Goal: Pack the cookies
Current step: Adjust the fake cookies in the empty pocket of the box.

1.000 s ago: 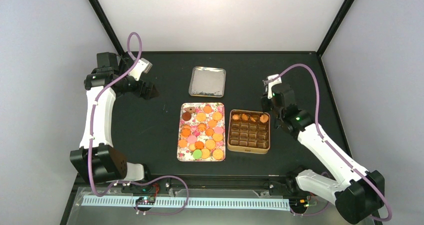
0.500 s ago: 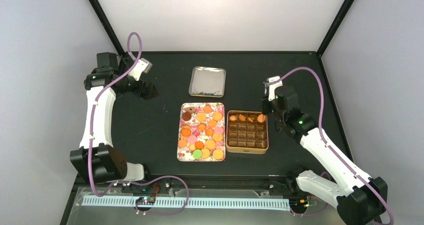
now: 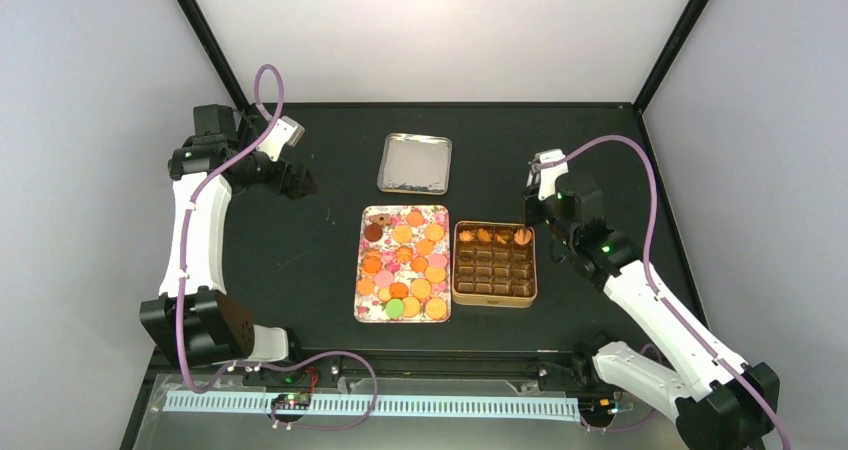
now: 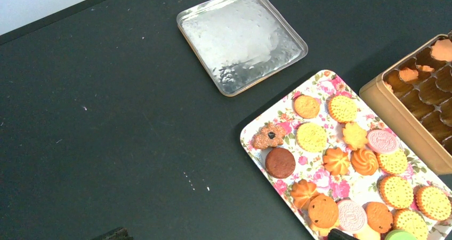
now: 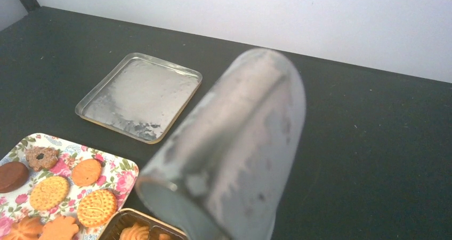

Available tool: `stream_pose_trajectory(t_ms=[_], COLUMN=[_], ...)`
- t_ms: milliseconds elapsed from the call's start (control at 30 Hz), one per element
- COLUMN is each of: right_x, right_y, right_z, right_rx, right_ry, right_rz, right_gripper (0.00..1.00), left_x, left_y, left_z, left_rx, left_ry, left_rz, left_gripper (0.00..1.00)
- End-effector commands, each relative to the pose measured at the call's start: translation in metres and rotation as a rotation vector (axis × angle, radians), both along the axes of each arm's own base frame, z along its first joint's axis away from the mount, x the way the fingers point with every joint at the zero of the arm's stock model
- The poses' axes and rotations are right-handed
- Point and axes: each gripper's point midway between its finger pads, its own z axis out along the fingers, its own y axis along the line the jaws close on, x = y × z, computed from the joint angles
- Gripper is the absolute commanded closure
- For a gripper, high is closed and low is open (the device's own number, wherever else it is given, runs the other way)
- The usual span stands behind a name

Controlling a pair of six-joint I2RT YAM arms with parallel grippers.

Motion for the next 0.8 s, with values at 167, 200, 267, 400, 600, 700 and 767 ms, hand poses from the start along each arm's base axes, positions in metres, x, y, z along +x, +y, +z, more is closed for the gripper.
stream_pose_trajectory(t_ms=[167, 200, 267, 400, 600, 700, 767], right_x=[0.003, 0.002, 0.002, 0.002, 0.004, 0.004, 0.005], right_y=[-0.017, -0.018, -0.020, -0.018, -0.014, -0.010, -0.009], right_z=[0.005, 0.003, -0.001, -0.007, -0.012, -0.010, -0.008], right_rx=[0.014, 0.017, 0.020, 0.035, 0.051, 0.063, 0.067], right_ry=[-0.034, -0.032, -0.028, -0.018, -0.009, -0.015, -0.020], right_rz=[-0.073, -0.076, -0.080, -0.067, -0.049, -0.031, -0.028], right_gripper=[0.70, 0.69, 0.69, 0.68, 0.69, 0.70, 0.70], left_x=[0.002, 0.002, 0.002, 0.002, 0.002, 0.002, 0.003], left_y=[0.001, 0.001, 0.000, 0.000, 0.000, -0.001, -0.001], left_z=[0.011, 0.011, 0.011, 0.012, 0.016, 0.015, 0.016], left_rx=[0.003, 0.001, -0.003, -0.002, -0.002, -0.007, -0.009], left_ry=[-0.033, -0.033, -0.032, -0.034, -0.047, -0.046, -0.048], left_rz=[-0.001, -0.001, -0.002, -0.002, -0.003, -0.004, -0.004], left_gripper=[0.02, 0.02, 0.02, 0.02, 0.02, 0.02, 0.02])
